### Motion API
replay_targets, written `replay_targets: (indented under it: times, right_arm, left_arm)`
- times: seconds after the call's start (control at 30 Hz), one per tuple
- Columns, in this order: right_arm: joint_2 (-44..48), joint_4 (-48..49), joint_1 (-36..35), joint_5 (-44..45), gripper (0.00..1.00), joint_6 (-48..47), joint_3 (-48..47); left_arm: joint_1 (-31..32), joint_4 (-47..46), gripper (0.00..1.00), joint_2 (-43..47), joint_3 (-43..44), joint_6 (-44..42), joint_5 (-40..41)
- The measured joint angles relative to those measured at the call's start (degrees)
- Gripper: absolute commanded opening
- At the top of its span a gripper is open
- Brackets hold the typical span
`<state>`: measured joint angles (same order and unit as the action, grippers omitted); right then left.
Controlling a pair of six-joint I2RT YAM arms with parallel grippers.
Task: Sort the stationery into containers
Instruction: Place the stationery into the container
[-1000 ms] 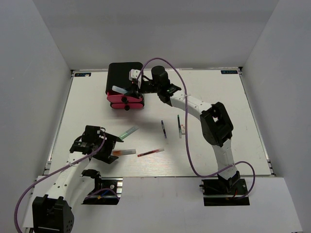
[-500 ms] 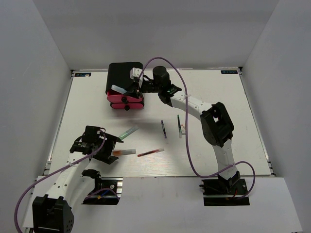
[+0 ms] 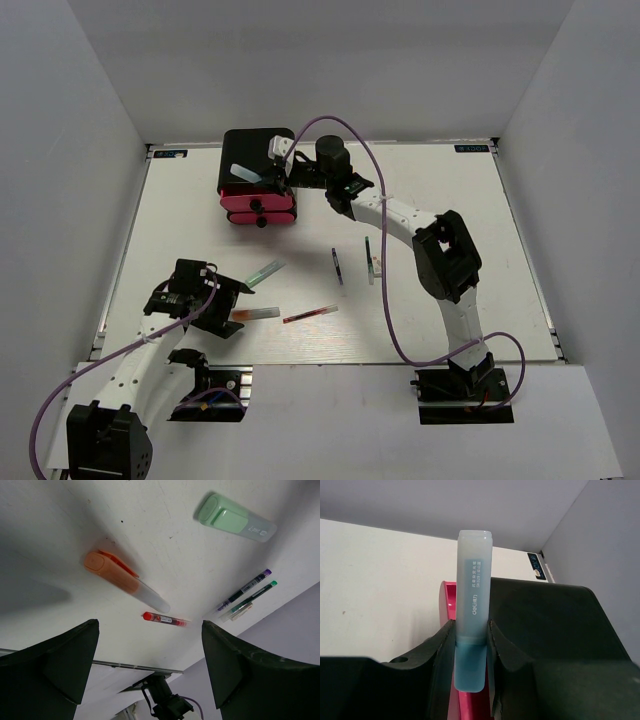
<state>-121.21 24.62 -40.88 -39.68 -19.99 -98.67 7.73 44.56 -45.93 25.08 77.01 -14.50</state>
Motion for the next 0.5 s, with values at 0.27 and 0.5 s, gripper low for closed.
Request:
replay_targets:
  times: [0.27, 0.5]
  right_arm:
    - [-0.2, -0.4, 0.0, 1.0, 0.12, -2.1, -0.1]
    - [-1.8, -1.2, 0.0, 0.9, 0.15, -3.9, -0.1]
  left_arm:
    - [0.0, 0.0, 0.94, 0.0, 0.0, 0.0, -0.1]
    - [0.0, 0.0, 0.94, 0.0, -0.3, 0.0, -0.1]
